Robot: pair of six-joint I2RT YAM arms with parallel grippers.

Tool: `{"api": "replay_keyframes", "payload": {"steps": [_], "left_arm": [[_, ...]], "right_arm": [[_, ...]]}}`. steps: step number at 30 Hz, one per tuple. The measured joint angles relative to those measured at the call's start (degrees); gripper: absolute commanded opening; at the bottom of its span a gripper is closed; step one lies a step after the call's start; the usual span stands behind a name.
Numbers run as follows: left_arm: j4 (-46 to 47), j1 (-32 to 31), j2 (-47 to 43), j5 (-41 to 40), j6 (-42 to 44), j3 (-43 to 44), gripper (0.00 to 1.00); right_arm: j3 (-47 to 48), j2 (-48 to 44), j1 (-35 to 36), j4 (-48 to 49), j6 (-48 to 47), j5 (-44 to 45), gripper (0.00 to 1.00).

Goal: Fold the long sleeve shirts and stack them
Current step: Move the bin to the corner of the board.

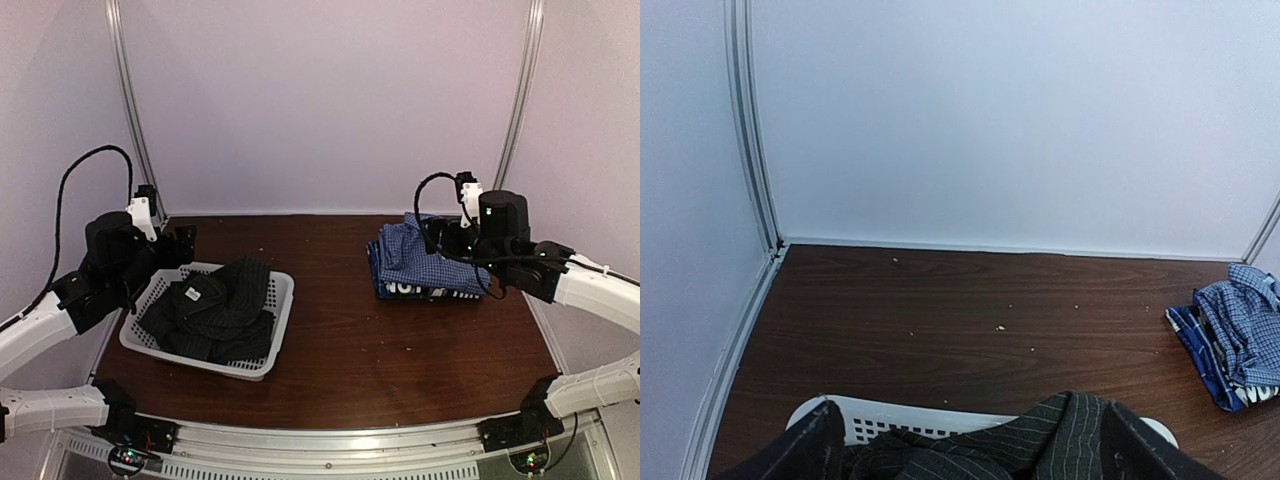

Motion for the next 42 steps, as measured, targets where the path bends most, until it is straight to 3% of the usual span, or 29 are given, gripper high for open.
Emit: {"api": "replay_keyframes", "payload": {"steps": [19, 28, 42], "left_arm": [[-3.9, 0.0, 1.1, 2.1, -3.1, 0.0, 0.98], [-12.4, 0.0, 5.6, 6.4, -9.4, -0.6, 0.84], [-17.1, 0.2, 10.4, 5.6, -14.3, -2.1, 0.85]], "right_arm": [[-0.3, 1.4, 0.0, -0.7, 0.2, -0.8, 1.00], [-0.3, 3.3, 0.0, -1.9, 1.2, -4.2, 1.00], [-0.3, 11.1, 1.7, -1.3, 2.4, -15.5, 1.00]]}}
